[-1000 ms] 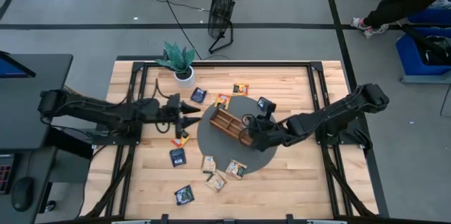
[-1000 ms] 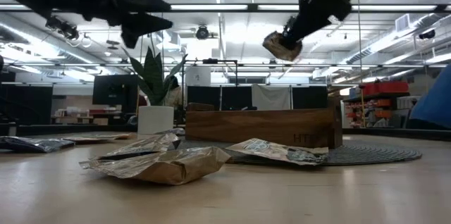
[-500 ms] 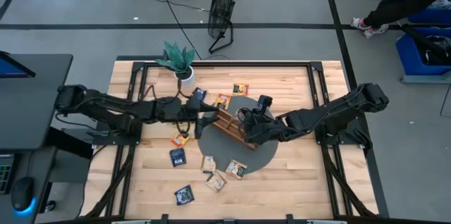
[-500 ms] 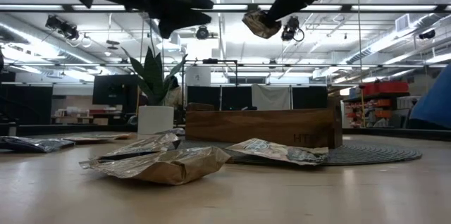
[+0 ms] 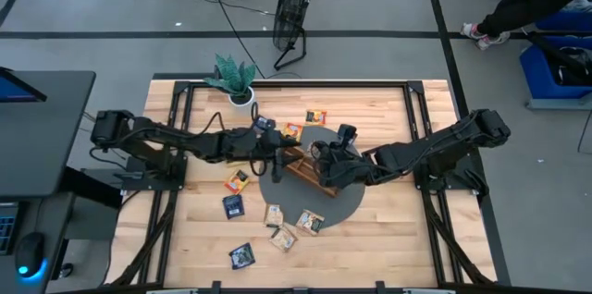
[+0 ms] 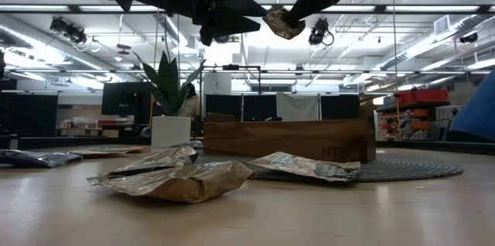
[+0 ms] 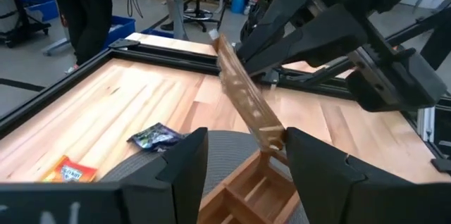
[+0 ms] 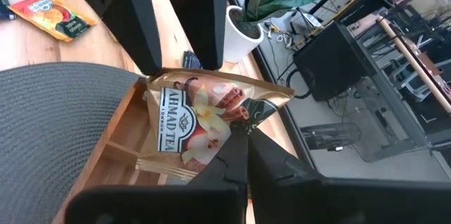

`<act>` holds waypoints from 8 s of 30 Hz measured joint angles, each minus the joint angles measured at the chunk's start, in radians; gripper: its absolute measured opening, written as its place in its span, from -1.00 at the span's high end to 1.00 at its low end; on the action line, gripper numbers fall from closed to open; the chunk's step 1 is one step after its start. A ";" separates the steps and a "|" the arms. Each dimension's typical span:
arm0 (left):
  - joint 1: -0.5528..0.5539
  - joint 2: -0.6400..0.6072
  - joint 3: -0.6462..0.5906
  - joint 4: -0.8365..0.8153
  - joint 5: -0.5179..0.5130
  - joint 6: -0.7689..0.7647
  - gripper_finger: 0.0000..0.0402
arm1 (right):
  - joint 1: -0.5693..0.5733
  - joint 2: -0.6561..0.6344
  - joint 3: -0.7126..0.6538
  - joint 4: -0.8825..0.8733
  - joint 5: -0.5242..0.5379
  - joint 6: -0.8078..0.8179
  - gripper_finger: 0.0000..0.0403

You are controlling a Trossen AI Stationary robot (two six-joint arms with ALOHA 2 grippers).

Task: Pick & Place Tea
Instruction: Put the brown tea bag into the right section of the wooden organizer

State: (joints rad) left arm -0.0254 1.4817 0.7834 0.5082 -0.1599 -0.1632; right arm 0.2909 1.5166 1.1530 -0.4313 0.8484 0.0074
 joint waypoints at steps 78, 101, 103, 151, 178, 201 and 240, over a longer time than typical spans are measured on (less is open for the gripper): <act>-0.035 0.026 0.027 0.079 0.074 0.412 0.93 | -0.035 -0.207 0.000 -0.059 -0.499 0.084 0.16; -0.033 0.026 0.027 0.064 0.071 0.384 0.72 | -0.054 -0.207 0.000 -0.073 -0.515 0.114 0.98; -0.033 0.022 0.027 0.034 0.067 0.384 0.66 | -0.051 -0.207 0.000 -0.101 -0.509 0.134 0.98; -0.017 -0.205 -0.394 0.485 0.188 0.159 0.57 | -0.003 -0.207 -0.006 -0.442 -0.516 0.564 1.00; -0.018 -0.464 -0.597 0.421 0.186 0.106 0.56 | -0.150 0.003 -0.006 -0.396 -0.711 0.556 1.00; -0.018 -0.464 -0.596 0.414 0.186 0.105 0.57 | -0.179 0.145 -0.005 -0.385 -0.726 0.526 1.00; -0.018 -0.464 -0.596 0.397 0.186 0.103 0.57 | -0.142 -0.018 -0.005 -0.371 -0.628 0.527 0.30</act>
State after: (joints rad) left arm -0.0432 1.0180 0.1879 0.9048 0.0261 -0.0601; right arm 0.1490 1.4984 1.1481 -0.8019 0.2205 0.5342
